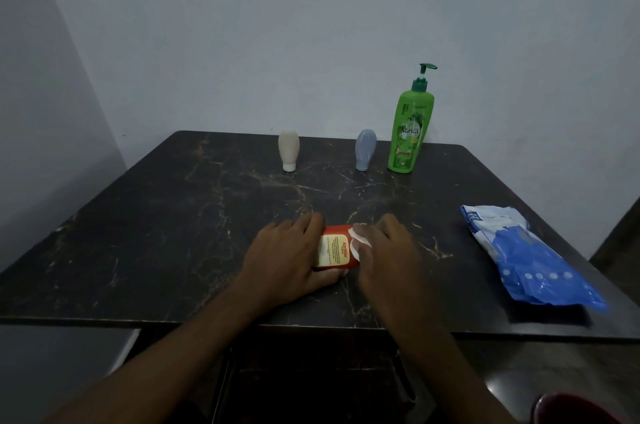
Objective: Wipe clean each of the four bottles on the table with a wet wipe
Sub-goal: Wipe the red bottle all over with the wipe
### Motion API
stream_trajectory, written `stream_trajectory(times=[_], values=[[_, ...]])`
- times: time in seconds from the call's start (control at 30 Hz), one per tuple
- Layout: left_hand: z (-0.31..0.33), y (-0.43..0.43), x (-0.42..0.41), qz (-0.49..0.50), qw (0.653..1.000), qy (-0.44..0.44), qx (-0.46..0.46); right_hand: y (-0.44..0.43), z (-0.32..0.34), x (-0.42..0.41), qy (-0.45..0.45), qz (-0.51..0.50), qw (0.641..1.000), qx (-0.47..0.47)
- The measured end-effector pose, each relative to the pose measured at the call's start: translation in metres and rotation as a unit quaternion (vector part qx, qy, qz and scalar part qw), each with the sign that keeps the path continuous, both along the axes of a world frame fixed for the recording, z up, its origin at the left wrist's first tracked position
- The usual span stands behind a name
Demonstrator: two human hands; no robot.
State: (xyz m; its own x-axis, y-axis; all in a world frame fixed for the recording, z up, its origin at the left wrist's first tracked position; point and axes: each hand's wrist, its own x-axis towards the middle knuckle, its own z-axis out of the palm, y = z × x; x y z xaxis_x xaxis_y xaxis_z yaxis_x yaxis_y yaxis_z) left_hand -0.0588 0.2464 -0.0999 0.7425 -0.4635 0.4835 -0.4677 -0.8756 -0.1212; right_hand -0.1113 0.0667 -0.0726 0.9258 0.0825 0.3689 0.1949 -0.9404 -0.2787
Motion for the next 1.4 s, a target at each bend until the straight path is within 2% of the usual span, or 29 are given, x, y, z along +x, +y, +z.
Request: stream_trajectory(times=[0.2, 0.3, 0.47, 0.6, 0.67, 0.73, 0.77, 0.83, 0.87, 0.93, 1.03, 1.2, 1.3, 1.4], values=[[-0.001, 0.001, -0.002, -0.017, 0.999, -0.025, -0.017, -0.003, 0.008, 0.012, 0.002, -0.052, 0.998, 0.024], [-0.001, 0.001, -0.004, -0.030, 0.998, -0.041, -0.024, 0.010, 0.012, 0.014, 0.014, -0.037, 0.999, 0.000], [0.000, 0.000, -0.004, -0.030, 0.998, -0.044, -0.024, 0.003, 0.017, 0.023, 0.055, -0.081, 0.995, -0.012], [0.000, 0.002, -0.003, -0.036, 0.998, -0.050, -0.024, 0.002, 0.027, 0.023, 0.064, -0.045, 0.996, -0.053], [0.001, 0.002, -0.002, -0.039, 0.998, -0.047, -0.028, -0.012, 0.034, 0.030, 0.077, 0.001, 0.996, 0.056], [0.002, 0.002, -0.002, -0.048, 0.997, -0.046, -0.029, -0.030, 0.043, 0.041, 0.166, 0.057, 0.964, 0.201], [0.002, 0.002, -0.003, -0.054, 0.997, -0.046, -0.029, -0.037, 0.049, 0.044, 0.226, 0.079, 0.930, 0.280], [0.002, 0.003, -0.003, -0.068, 0.996, -0.047, -0.033, -0.044, 0.052, 0.048, 0.324, 0.113, 0.827, 0.445], [0.003, 0.003, -0.004, -0.071, 0.996, -0.046, -0.040, -0.045, 0.051, 0.048, 0.350, 0.123, 0.784, 0.498], [0.005, 0.003, -0.005, -0.066, 0.995, -0.045, -0.067, -0.046, 0.043, 0.048, 0.368, 0.130, 0.735, 0.554], [0.008, 0.004, -0.007, -0.052, 0.990, -0.045, -0.120, -0.043, 0.021, 0.039, 0.356, 0.132, 0.694, 0.612], [0.006, 0.008, -0.007, -0.038, 0.983, -0.004, -0.180, -0.031, 0.005, 0.005, 0.254, 0.118, 0.665, 0.692], [0.006, 0.010, -0.007, -0.017, 0.974, 0.032, -0.225, -0.030, 0.007, -0.012, 0.210, 0.124, 0.686, 0.686], [0.005, 0.011, -0.005, -0.040, 0.966, 0.033, -0.252, -0.035, 0.017, -0.015, 0.124, 0.089, 0.726, 0.671]])
